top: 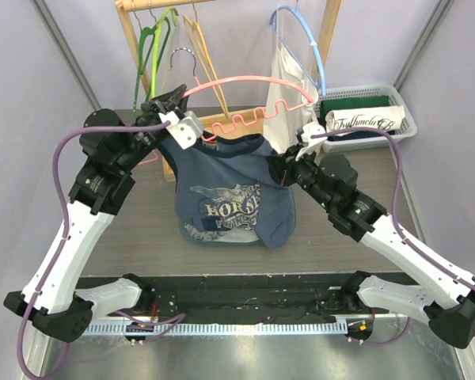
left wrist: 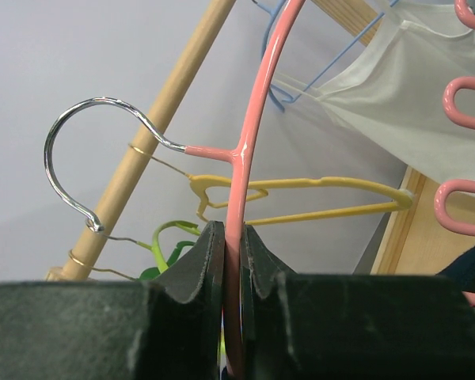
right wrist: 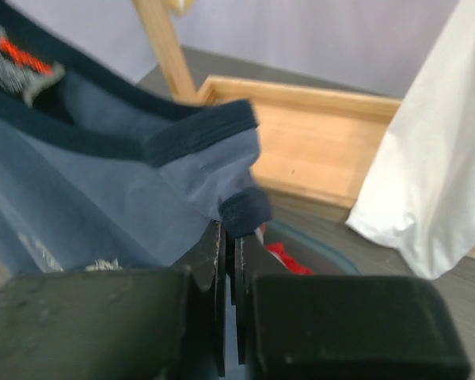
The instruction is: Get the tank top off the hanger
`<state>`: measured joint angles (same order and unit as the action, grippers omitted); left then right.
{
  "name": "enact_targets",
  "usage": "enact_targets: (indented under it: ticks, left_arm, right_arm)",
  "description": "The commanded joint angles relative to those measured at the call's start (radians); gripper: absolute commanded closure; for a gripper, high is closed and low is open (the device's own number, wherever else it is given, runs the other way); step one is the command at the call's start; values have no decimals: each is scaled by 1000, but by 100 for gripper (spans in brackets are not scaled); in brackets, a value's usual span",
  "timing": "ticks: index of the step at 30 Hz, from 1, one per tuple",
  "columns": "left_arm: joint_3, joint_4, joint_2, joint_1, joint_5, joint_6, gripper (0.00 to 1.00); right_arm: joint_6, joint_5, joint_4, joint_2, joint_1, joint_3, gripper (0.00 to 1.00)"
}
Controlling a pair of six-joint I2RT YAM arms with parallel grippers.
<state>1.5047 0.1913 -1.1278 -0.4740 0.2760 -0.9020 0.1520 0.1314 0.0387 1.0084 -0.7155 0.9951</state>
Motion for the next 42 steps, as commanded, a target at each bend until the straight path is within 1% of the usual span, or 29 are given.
enact_targets:
  ticks: [1,4,5,8,11,13,14,19,21,22,24,25,26,27,28,29,30,31,33,34,37,39,40,41,42]
  left_arm:
    - [37,-108,48,-3,-37,-28,100]
    - [14,-107,62,-3,-29,-34,100]
    - [11,-105,63,-3,-23,-34,100]
    - [0,-104,60,-3,-6,-28,100]
    - [-9,-98,60,-12,15,-17,100]
    - [-20,-67,63,-18,28,-12,100]
    - [-27,-55,65,-23,31,-9,100]
    - [-100,-3,100,-35,71,20,99]
    - [-122,20,111,-40,74,28,99]
    - [-132,23,115,-40,72,28,99]
    - [-155,28,120,-43,72,25,100]
    - [-159,31,120,-46,72,22,100]
    - [-161,33,120,-46,72,15,100]
    - [-164,36,115,-48,71,12,100]
    - [-164,37,112,-51,71,9,100]
    - [-161,37,108,-51,66,6,100]
    - [-156,37,105,-51,63,6,100]
    - [-155,37,100,-52,60,6,100]
    - [-156,37,99,-55,48,-5,100]
    - [-159,37,99,-57,40,-8,100]
    - [-176,36,106,-58,29,-17,100]
    - [-189,39,112,-60,35,-24,100]
    - [-193,43,117,-61,43,-35,100]
    - [-193,69,120,-64,51,-47,100]
    - [-190,82,118,-67,61,-69,99]
  right_arm:
    - [67,-111,-45,22,2,-94,99]
    - [132,-118,-45,35,1,-186,99]
    - [171,-154,-59,36,2,-240,99]
    - [225,-190,-63,74,-5,-305,99]
    - [263,-217,-65,143,-13,-334,99]
    - [291,-236,-98,185,-24,-351,99]
    - [308,-237,-135,200,-30,-368,99]
    - [322,-219,-195,329,-44,-395,99]
    - [325,-193,-223,360,-55,-418,99]
    - [322,-152,-227,364,-70,-424,98]
    - [296,-100,-212,339,-88,-431,93]
    - [261,-60,-195,313,-102,-411,80]
    - [238,-47,-141,233,-105,-395,72]
    - [215,-42,-105,193,-107,-374,67]
    - [164,-44,-70,143,-108,-350,59]
    - [140,-52,8,98,-108,-298,54]
    - [112,-61,48,13,-108,-268,51]
    - [68,-61,140,-22,-110,-201,44]
    - [20,-43,243,-92,-108,-129,36]
    - [-3,-44,333,-109,-110,-62,35]
    - [-57,-82,475,-149,-111,55,32]
    - [-84,-162,535,-152,-110,118,30]
    - [-98,-188,591,-137,-110,199,30]
    - [-107,-222,618,-130,-110,245,30]
    - [-127,-301,638,-117,-110,291,30]
